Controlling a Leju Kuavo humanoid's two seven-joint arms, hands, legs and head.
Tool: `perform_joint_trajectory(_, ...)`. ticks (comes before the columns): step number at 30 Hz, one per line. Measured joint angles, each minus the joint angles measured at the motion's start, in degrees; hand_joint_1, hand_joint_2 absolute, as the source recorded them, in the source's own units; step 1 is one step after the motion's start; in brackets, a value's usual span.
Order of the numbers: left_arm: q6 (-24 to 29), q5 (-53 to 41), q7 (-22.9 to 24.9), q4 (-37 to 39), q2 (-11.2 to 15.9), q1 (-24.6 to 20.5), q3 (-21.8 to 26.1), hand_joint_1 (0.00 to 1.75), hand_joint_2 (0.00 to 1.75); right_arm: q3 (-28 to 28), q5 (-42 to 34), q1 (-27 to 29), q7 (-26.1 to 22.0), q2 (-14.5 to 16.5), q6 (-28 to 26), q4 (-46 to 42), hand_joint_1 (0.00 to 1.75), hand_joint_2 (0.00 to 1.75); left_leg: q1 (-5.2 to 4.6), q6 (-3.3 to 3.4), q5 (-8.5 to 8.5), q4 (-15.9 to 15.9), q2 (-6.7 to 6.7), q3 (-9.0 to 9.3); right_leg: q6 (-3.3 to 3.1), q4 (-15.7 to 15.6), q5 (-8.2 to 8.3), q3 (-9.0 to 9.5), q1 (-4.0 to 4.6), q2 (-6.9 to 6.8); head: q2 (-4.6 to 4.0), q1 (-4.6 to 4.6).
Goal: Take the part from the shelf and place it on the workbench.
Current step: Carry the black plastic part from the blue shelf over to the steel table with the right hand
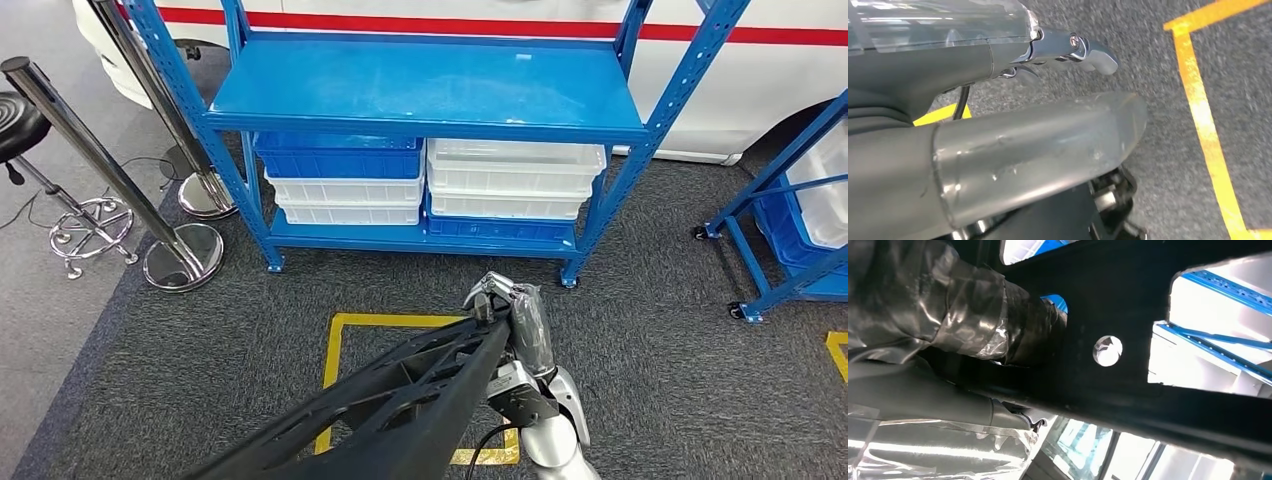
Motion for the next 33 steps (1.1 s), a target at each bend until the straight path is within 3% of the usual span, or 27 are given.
perform_joint_trajectory(1, -0.01, 0.01, 0.0, 0.0, -0.01, 0.01, 0.02, 0.0, 0.0, -0.01, 0.0, 0.0, 0.0, -0.01, 0.0, 0.01, 1.75, 0.0, 0.04, -0.08, 0.1, 0.31, 0.0, -0.38, 0.12, -1.5, 1.24, 1.13, -0.15, -0.04, 0.0, 0.0)
perform_joint_trajectory(3, -0.01, 0.02, 0.0, 0.0, -0.02, -0.02, 0.05, 0.0, 0.0, -0.02, 0.0, -0.09, 0.01, -0.01, 0.0, 0.01, 1.75, 0.0, 0.09, -0.4, 0.24, 1.08, -0.03, -1.15, 0.19, -8.6, 4.09, 5.41, -0.42, -0.14, 0.0, -0.01)
perform_joint_trajectory(5, -0.01, 0.02, 0.0, 0.0, -0.03, -0.03, 0.07, 0.0, 0.0, -0.03, 0.0, -0.13, 0.0, 0.01, 0.0, -0.02, 1.75, 0.0, 0.02, -1.0, 0.51, 1.62, -0.12, -1.75, -0.19, -13.2, 5.49, 7.74, -0.23, 0.0, 0.0, -0.01)
perform_joint_trajectory(9, 0.02, 0.03, -0.04, 0.0, -0.02, -0.03, 0.11, 0.0, 0.0, -0.08, 0.01, -0.17, -0.01, 0.03, 0.15, -0.05, 1.75, 0.0, 0.14, -2.66, 1.01, 1.79, -0.19, -2.79, -2.02, -14.12, 6.6, 6.65, -0.01, 0.12, 0.0, -0.02)
perform_joint_trajectory(10, 0.04, 0.03, -0.08, 0.0, -0.02, -0.01, 0.11, 0.0, 0.0, -0.07, 0.02, -0.18, -0.01, 0.04, 0.17, -0.05, 1.75, 0.0, 0.23, -2.98, -0.09, 2.88, -0.2, -3.4, -2.56, -14.39, 7.01, 6.35, -0.09, 0.05, 0.0, -0.01)
perform_joint_trajectory(12, 0.05, 0.03, -0.14, 0.0, -0.02, 0.0, 0.11, 0.0, 0.0, -0.07, 0.02, -0.17, -0.02, 0.07, 0.19, -0.05, 1.75, 0.0, 0.33, -3.5, -4.35, 8.57, -0.2, -5.73, -3.22, -14.65, 7.77, 5.58, -0.13, -0.13, 0.0, -0.02)
perform_joint_trajectory(14, 0.06, 0.04, -0.15, 0.0, -0.02, 0.03, 0.11, 0.0, 0.0, -0.08, 0.02, -0.08, -0.02, 0.08, 0.21, -0.05, 1.75, 0.0, 0.35, -3.83, -7.85, 15.58, -0.2, -8.05, -3.31, -14.63, 8.34, 4.79, -0.02, -0.31, 0.0, -0.03)
perform_joint_trajectory(15, 0.05, 0.04, -0.15, 0.0, -0.02, 0.07, 0.12, 0.0, 0.0, -0.08, 0.02, -0.05, -0.02, 0.08, 0.22, -0.05, 1.75, 0.0, 0.35, -3.86, -8.06, 16.99, -0.2, -8.16, -3.27, -14.62, 8.56, 4.5, 0.03, -0.37, 0.0, -0.03)
perform_joint_trajectory(16, 0.04, 0.04, -0.15, 0.0, -0.02, 0.1, 0.12, 0.0, 0.0, -0.08, 0.02, -0.03, -0.02, 0.08, 0.25, -0.05, 1.75, 0.0, 0.35, -3.8, -7.19, 16.19, -0.19, -7.21, -3.2, -14.61, 8.72, 4.32, 0.06, -0.39, 0.0, -0.03)
perform_joint_trajectory(19, -0.04, 0.07, -0.15, 0.0, -0.01, 0.1, 0.13, 0.0, 0.0, -0.07, 0.02, -0.12, -0.02, 0.09, 0.34, -0.05, 1.75, 0.0, 0.13, -2.97, -2.55, 5.49, -0.34, -0.84, -2.89, -14.65, 8.92, 4.15, 0.14, -0.34, 0.0, -0.02)
perform_joint_trajectory(21, -0.05, 0.08, -0.14, 0.0, 0.02, 0.17, 0.15, 0.0, 0.0, -0.07, 0.05, -0.11, -0.02, 0.1, 0.41, -0.04, 1.75, 0.0, -0.27, -2.3, -1.85, 1.05, -0.5, 1.41, -2.24, -14.83, 9.35, 3.93, 0.12, -0.33, 0.0, -0.02)
perform_joint_trajectory(23, -0.05, 0.08, -0.1, 0.0, 0.06, 0.27, 0.19, 0.0, 0.0, -0.08, 0.09, -0.06, -0.02, 0.1, 0.44, -0.03, 1.75, 0.0, -0.41, -1.71, -1.51, -0.06, -0.49, 1.7, -1.37, -15.24, 9.92, 3.81, 0.05, -0.3, 0.0, -0.02)
perform_joint_trajectory(25, -0.05, 0.08, -0.07, 0.0, 0.07, 0.22, 0.23, 0.0, 0.0, -0.1, 0.1, -0.13, -0.02, 0.08, 0.4, -0.04, 1.75, 0.0, -0.11, -1.11, -1.04, -1.33, -0.42, 2.18, -0.79, -14.34, 8.92, 3.27, 0.1, -0.27, 0.0, 0.0)
perform_joint_trajectory(26, -0.06, 0.08, -0.07, 0.0, 0.05, 0.14, 0.25, 0.0, 0.0, -0.12, 0.11, -0.2, -0.02, 0.07, 0.38, -0.05, 1.75, 0.0, 0.09, -0.86, -0.89, -1.89, -0.38, 2.42, -0.63, -12.33, 7.41, 2.4, 0.18, -0.24, 0.0, 0.02)
perform_joint_trajectory(28, -0.07, 0.08, -0.07, 0.0, 0.05, 0.05, 0.27, 0.0, 0.0, -0.15, 0.11, -0.24, -0.02, 0.03, 0.37, 0.02, 1.75, 0.0, 0.13, -0.57, -0.92, -1.95, -0.35, 2.51, -0.43, -5.34, 3.6, -0.55, 0.15, -0.18, 0.0, 0.04)
perform_joint_trajectory(29, -0.07, 0.06, -0.06, 0.0, 0.05, 0.04, 0.27, 0.0, 0.0, -0.18, 0.11, -0.22, -0.02, 0.01, 0.4, 0.1, 1.75, 0.0, 0.11, -0.49, -0.98, -1.68, -0.31, 2.39, -0.31, -1.91, 2.44, -1.98, 0.14, -0.18, 0.0, 0.05)
perform_joint_trajectory(30, -0.07, 0.04, -0.05, 0.0, 0.06, 0.03, 0.28, 0.0, 0.0, -0.2, 0.11, -0.2, -0.02, -0.02, 0.45, 0.18, 1.75, 0.0, 0.09, -0.45, -1.05, -1.35, -0.28, 2.22, -0.21, 0.08, 2.27, -2.78, 0.12, -0.19, 0.0, 0.04)
perform_joint_trajectory(31, -0.07, 0.01, -0.05, 0.0, 0.06, -0.01, 0.29, 0.0, 0.0, -0.22, 0.11, -0.22, -0.02, -0.03, 0.5, 0.24, 1.75, 0.0, 0.09, -0.42, -1.16, -1.0, -0.27, 2.03, -0.14, 0.14, 3.11, -2.69, 0.07, -0.21, 0.0, 0.06)
perform_joint_trajectory(33, -0.07, -0.08, -0.04, 0.0, 0.05, -0.14, 0.3, 0.0, 0.0, -0.23, 0.17, -0.33, -0.03, -0.03, 0.55, 0.27, 1.75, 0.0, 0.12, -0.52, -1.43, -0.25, -0.4, 1.62, -0.18, -5.54, 6.49, 0.41, -0.08, -0.19, 0.0, 0.04)
